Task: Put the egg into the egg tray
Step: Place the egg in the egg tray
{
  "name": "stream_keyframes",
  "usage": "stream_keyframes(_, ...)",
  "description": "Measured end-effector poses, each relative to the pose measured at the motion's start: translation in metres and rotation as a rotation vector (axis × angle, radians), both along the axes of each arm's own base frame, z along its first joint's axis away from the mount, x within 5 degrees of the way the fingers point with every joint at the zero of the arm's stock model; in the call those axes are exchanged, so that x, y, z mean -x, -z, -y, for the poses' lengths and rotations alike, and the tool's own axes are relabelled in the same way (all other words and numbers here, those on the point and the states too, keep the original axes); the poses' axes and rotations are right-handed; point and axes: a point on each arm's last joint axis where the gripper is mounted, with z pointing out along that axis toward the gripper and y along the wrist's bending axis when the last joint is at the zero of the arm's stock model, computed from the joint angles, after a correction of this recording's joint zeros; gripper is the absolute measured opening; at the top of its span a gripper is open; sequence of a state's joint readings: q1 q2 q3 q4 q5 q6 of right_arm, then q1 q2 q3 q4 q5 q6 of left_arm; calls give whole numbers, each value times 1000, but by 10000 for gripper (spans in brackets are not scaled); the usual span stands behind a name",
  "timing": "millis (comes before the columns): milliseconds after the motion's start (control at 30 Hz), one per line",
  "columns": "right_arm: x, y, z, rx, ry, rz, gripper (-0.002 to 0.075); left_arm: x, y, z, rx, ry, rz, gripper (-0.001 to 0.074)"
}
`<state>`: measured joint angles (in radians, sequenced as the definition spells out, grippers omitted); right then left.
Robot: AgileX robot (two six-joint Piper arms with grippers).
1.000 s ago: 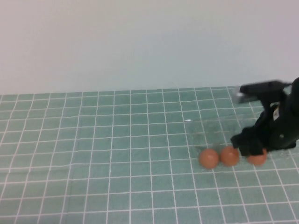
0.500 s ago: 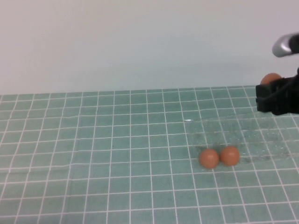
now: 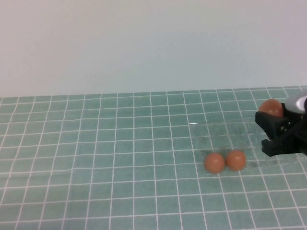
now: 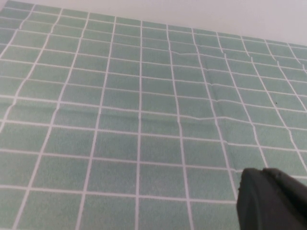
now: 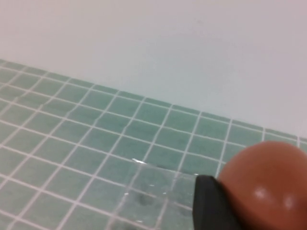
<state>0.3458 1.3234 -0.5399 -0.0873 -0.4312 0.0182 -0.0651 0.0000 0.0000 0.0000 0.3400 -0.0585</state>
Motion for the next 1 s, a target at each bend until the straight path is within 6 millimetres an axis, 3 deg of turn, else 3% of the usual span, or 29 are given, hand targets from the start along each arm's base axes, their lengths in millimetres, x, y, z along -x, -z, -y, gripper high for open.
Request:
stream_keyframes(433, -27, 66, -6, 42, 26, 2, 352, 0, 0, 0, 0, 0, 0, -4)
stream_keyframes(1000, -26, 96, 0, 31, 100, -52, 350, 0, 0, 0, 0, 0, 0, -4)
